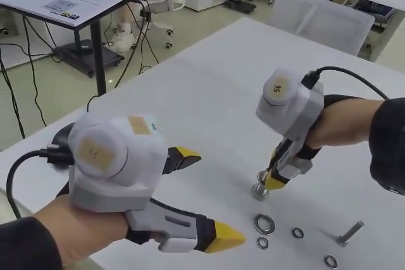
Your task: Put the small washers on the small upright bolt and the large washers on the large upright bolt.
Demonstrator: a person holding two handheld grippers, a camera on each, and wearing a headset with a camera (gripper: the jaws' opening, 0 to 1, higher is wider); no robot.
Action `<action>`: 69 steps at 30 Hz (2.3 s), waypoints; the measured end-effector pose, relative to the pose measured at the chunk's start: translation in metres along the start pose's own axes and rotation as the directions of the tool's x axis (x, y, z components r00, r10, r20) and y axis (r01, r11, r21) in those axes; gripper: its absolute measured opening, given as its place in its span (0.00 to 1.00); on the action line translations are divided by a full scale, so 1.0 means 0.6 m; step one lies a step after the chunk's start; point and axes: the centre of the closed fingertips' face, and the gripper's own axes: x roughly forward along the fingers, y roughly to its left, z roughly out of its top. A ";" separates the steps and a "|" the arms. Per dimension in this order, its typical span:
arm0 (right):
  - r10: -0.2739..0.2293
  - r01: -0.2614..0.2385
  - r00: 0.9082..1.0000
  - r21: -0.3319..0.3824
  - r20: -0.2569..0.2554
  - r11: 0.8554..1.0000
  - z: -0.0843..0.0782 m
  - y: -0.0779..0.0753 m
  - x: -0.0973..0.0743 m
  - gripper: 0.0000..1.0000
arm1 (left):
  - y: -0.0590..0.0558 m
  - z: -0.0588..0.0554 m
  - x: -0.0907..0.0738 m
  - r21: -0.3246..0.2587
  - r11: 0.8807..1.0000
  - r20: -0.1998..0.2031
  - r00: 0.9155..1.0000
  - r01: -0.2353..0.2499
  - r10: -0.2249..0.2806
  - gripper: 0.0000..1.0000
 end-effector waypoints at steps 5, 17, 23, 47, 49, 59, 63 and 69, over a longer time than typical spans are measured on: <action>0.000 0.000 1.000 0.010 0.000 1.000 -0.004 -0.002 0.012 0.23 | -0.001 0.000 0.001 -0.001 1.000 0.001 1.000 0.000 0.000 0.80; -0.007 0.008 1.000 0.025 -0.009 1.000 -0.009 -0.012 0.039 0.23 | -0.002 -0.001 0.002 0.003 1.000 -0.001 1.000 0.000 0.000 0.80; -0.012 0.012 1.000 0.029 -0.006 0.999 -0.009 -0.017 0.048 0.23 | -0.003 -0.002 0.003 0.002 1.000 -0.003 1.000 0.002 -0.002 0.80; -0.017 0.017 1.000 0.014 0.003 1.000 -0.005 -0.016 0.051 0.25 | -0.002 -0.005 0.003 0.002 1.000 -0.009 1.000 0.006 -0.006 0.79; -0.020 0.020 1.000 0.012 0.005 1.000 -0.005 -0.016 0.050 0.27 | -0.002 -0.005 0.003 0.005 1.000 -0.011 1.000 0.005 -0.005 0.79; -0.034 0.034 0.999 0.028 0.021 0.999 -0.014 -0.017 0.036 0.33 | -0.002 -0.005 0.002 0.005 1.000 -0.011 1.000 0.006 -0.006 0.80; -0.042 0.041 0.999 0.033 0.024 0.999 -0.020 -0.016 0.027 0.34 | -0.002 -0.005 0.002 0.006 1.000 -0.010 1.000 0.007 -0.007 0.80; -0.057 0.056 0.998 0.041 0.031 0.998 -0.026 -0.016 0.013 0.34 | -0.003 -0.003 0.002 0.010 1.000 -0.011 1.000 0.008 -0.008 0.80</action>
